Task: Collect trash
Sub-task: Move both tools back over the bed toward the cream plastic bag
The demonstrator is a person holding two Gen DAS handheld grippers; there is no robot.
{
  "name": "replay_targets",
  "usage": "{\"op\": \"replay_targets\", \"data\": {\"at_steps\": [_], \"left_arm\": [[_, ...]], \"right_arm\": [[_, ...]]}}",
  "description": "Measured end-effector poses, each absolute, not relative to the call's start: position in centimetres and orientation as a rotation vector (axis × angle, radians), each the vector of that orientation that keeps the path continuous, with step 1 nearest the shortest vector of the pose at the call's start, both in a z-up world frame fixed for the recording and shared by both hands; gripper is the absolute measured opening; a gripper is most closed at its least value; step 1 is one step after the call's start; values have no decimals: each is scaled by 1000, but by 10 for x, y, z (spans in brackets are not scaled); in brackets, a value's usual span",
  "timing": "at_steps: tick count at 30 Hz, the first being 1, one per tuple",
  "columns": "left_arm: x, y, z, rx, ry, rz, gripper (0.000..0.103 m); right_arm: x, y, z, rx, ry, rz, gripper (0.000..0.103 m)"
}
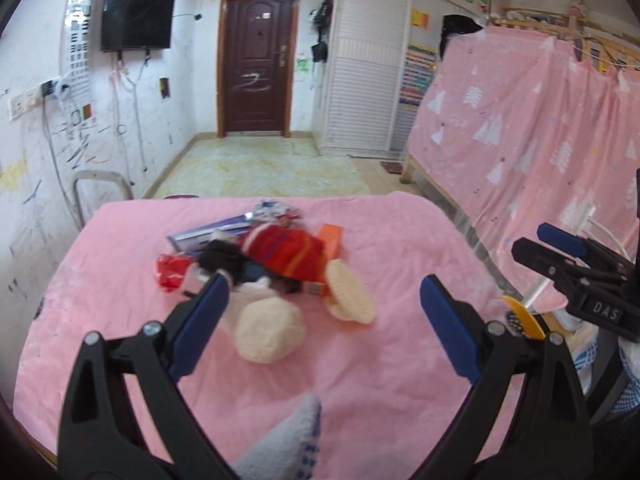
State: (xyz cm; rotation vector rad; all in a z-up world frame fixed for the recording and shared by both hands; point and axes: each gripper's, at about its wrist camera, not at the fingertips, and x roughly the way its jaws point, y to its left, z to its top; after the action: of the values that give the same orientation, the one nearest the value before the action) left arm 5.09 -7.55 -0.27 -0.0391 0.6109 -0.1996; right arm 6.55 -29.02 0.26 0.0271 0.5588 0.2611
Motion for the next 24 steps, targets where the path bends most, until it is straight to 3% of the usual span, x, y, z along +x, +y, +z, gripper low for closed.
{"op": "replay_targets", "data": {"at_steps": [15,24], "left_arm": [[75,-44,-45,-59,733,-129,92],[93,-36,-62,-143,836,-228,54]], "right_arm": [[97,-206,-21,-72,661,348,70],[111,-178,-33,-125,706,384,70]]}}
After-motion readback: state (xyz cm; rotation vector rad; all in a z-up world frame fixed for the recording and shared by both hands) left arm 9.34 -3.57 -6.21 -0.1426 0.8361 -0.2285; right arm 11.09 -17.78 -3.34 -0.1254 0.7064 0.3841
